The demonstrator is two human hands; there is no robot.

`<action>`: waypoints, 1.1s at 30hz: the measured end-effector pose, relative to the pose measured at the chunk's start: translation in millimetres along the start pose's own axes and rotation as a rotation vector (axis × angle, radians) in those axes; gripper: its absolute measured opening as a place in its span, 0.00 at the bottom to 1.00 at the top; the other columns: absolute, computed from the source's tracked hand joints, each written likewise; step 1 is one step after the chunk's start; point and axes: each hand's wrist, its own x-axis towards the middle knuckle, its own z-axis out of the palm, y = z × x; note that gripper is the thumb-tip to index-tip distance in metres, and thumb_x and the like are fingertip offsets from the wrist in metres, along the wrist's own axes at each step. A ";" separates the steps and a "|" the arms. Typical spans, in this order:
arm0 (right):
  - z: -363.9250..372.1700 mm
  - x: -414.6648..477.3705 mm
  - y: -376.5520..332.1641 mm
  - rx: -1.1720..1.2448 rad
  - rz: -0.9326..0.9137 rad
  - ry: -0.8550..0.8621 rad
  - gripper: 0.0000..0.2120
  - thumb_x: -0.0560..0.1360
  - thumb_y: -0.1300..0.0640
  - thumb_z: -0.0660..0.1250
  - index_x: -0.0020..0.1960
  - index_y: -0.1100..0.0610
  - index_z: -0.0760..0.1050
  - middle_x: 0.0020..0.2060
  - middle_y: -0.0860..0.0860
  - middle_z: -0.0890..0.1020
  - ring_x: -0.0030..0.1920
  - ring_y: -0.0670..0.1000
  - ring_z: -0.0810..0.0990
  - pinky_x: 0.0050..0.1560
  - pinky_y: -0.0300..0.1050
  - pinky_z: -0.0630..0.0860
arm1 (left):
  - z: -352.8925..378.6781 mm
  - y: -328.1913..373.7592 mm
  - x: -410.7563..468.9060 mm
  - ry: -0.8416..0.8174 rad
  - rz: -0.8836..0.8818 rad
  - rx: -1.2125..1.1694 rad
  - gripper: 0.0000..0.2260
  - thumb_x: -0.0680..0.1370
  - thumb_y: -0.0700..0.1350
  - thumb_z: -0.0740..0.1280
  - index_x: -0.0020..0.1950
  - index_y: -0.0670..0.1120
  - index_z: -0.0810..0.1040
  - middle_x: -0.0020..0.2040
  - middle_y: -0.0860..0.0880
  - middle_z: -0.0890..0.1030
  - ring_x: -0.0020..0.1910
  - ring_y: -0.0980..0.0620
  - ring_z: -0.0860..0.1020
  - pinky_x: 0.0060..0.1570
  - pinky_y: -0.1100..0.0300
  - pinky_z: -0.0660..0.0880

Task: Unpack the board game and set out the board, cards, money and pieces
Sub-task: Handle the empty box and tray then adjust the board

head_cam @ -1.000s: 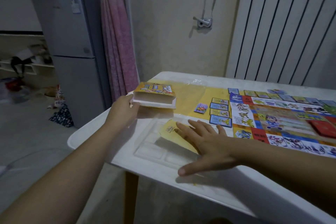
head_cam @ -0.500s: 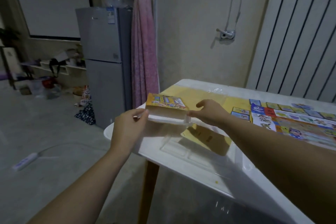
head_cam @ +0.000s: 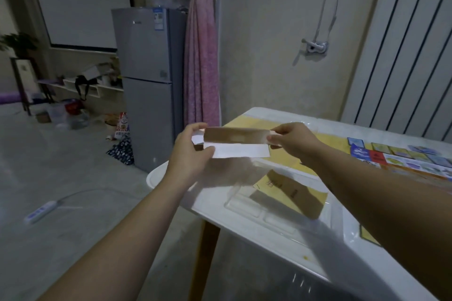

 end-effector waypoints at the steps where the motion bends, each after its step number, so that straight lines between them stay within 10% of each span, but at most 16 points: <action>1: -0.9 1.8 0.3 0.007 -0.016 0.028 0.09 0.75 0.59 0.68 0.52 0.62 0.80 0.44 0.58 0.83 0.46 0.56 0.81 0.39 0.41 0.71 | -2.0 1.1 2.3 -0.056 0.049 0.044 0.23 0.73 0.37 0.69 0.62 0.58 0.70 0.63 0.55 0.70 0.46 0.61 0.75 0.39 0.74 0.68; 7: 1.5 6.7 4.9 0.056 -0.065 0.128 0.09 0.76 0.57 0.68 0.52 0.62 0.80 0.44 0.55 0.82 0.44 0.51 0.78 0.37 0.40 0.70 | -11.4 5.3 13.0 -0.277 0.221 0.350 0.19 0.72 0.38 0.71 0.61 0.53 0.79 0.66 0.53 0.70 0.64 0.59 0.69 0.52 0.71 0.62; 14: -9.1 -9.7 10.2 0.017 -0.057 0.103 0.21 0.75 0.48 0.67 0.63 0.57 0.66 0.57 0.52 0.77 0.53 0.51 0.77 0.46 0.43 0.71 | -4.4 2.3 20.0 -0.142 0.245 0.386 0.23 0.72 0.36 0.70 0.67 0.43 0.74 0.67 0.49 0.71 0.59 0.53 0.72 0.49 0.76 0.59; 18: -29.8 -60.5 25.5 -0.417 -0.249 -0.334 0.33 0.67 0.36 0.70 0.65 0.50 0.65 0.67 0.50 0.65 0.63 0.48 0.69 0.58 0.42 0.67 | 1.0 -0.8 18.4 -0.054 0.273 0.385 0.22 0.72 0.36 0.70 0.67 0.44 0.74 0.67 0.49 0.71 0.54 0.56 0.71 0.49 0.76 0.58; 21: -32.7 -76.2 40.6 -0.717 -0.185 -0.638 0.54 0.59 0.27 0.68 0.75 0.39 0.43 0.77 0.48 0.41 0.76 0.55 0.46 0.72 0.57 0.53 | 6.0 -1.3 15.3 -0.014 0.284 0.373 0.22 0.72 0.35 0.69 0.67 0.43 0.74 0.66 0.49 0.70 0.59 0.53 0.72 0.52 0.76 0.58; 33: -40.6 -82.4 33.3 -0.912 -0.165 -0.667 0.51 0.59 0.25 0.61 0.74 0.36 0.38 0.77 0.50 0.43 0.75 0.60 0.45 0.71 0.66 0.53 | 5.6 -5.4 0.9 0.076 0.323 0.345 0.22 0.72 0.31 0.67 0.66 0.39 0.73 0.66 0.46 0.70 0.54 0.60 0.67 0.52 0.81 0.56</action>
